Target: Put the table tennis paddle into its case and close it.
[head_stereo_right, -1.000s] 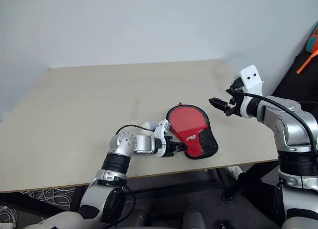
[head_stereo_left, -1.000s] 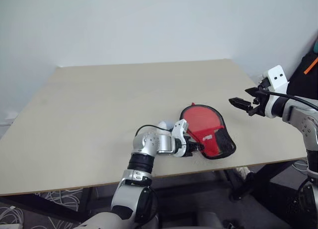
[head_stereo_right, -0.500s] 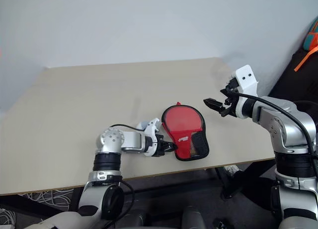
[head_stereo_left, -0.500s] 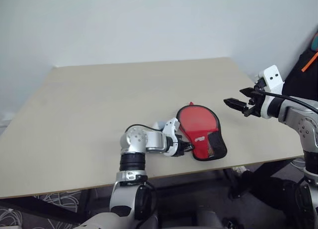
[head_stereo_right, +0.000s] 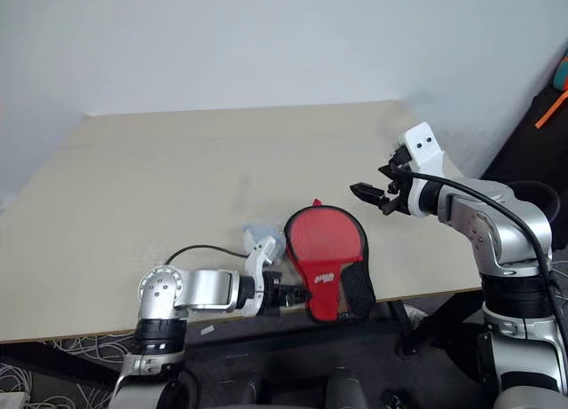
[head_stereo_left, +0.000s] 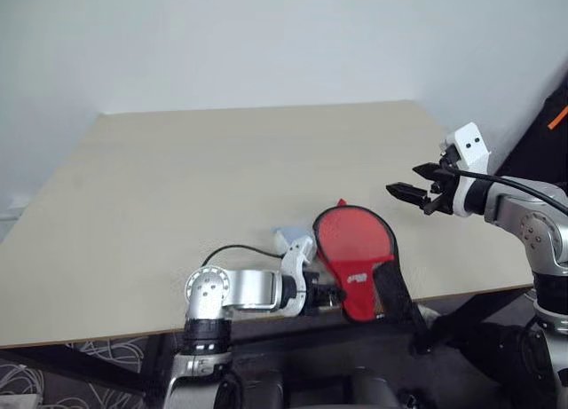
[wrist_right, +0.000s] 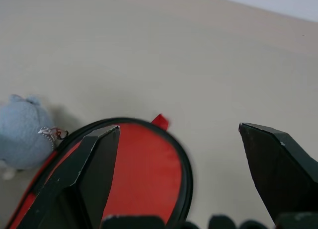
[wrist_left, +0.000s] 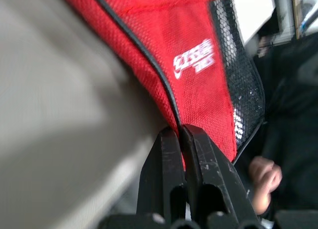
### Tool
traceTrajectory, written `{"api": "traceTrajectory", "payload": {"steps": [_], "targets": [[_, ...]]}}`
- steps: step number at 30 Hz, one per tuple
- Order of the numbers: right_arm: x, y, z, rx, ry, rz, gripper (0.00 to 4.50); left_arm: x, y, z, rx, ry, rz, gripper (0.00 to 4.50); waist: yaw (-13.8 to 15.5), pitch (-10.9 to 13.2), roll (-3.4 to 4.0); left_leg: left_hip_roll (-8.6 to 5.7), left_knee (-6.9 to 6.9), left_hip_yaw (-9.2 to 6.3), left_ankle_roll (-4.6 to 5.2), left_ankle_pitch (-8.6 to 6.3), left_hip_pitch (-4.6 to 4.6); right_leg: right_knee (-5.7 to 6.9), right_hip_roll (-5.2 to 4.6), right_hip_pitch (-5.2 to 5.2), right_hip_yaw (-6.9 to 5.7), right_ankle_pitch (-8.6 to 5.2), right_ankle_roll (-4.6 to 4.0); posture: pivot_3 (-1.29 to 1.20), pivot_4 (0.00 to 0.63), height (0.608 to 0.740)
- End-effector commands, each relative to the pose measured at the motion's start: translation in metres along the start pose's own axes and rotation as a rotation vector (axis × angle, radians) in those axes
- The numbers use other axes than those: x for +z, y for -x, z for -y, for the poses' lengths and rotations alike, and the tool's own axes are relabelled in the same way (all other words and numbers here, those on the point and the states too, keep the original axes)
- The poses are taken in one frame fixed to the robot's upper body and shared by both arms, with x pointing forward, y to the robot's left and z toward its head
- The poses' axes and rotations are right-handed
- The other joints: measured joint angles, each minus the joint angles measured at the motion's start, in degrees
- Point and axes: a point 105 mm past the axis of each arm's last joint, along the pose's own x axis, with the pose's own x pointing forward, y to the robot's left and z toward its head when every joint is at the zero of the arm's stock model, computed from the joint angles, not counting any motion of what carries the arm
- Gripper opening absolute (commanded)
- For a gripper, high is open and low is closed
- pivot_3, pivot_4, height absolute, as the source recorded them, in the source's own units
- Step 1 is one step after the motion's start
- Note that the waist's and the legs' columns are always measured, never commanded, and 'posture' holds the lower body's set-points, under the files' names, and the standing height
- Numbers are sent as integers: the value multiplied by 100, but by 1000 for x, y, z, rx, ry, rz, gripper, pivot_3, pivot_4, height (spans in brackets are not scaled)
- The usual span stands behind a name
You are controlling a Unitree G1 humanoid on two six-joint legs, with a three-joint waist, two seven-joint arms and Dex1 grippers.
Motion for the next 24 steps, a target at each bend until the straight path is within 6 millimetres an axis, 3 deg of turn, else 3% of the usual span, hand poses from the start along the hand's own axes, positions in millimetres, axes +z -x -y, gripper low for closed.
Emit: {"api": "traceTrajectory", "payload": {"steps": [1, 12, 16, 19, 24], "targets": [[19, 3, -8, 17, 42, 57, 4167, -6, 7, 21, -56, -25, -10, 31, 31, -1, 2, -2, 0, 0, -3, 2, 0, 0, 0, 1, -1, 0, -3, 0, 0, 698], [22, -1, -13, 33, 36, 66, 4167, -12, 12, 17, -28, -75, -42, 31, 138, -2, 3, -5, 7, 11, -3, 3, -2, -5, 2, 4, 1, -9, -21, 0, 0, 698], [23, -4, -14, 36, 33, 69, 4167, -7, 15, 18, -27, -90, -31, 955, 137, -1, 4, -5, 6, 12, -2, 3, -2, -5, 2, 4, 1, -13, -14, 0, 0, 698], [24, -6, -16, 44, 32, 72, 4167, 1, 23, 17, -17, -120, -9, 1984, 137, -1, 4, -5, 6, 12, -2, 3, -3, -5, 3, 3, 1, -15, -11, 0, 0, 698], [25, -10, -15, 53, 33, 71, 4167, 7, 47, 16, -9, -213, 3, 1984, 133, 0, 4, -5, 6, 13, -2, 3, -4, -6, 3, 2, 0, -17, -8, 0, 0, 698]]}}
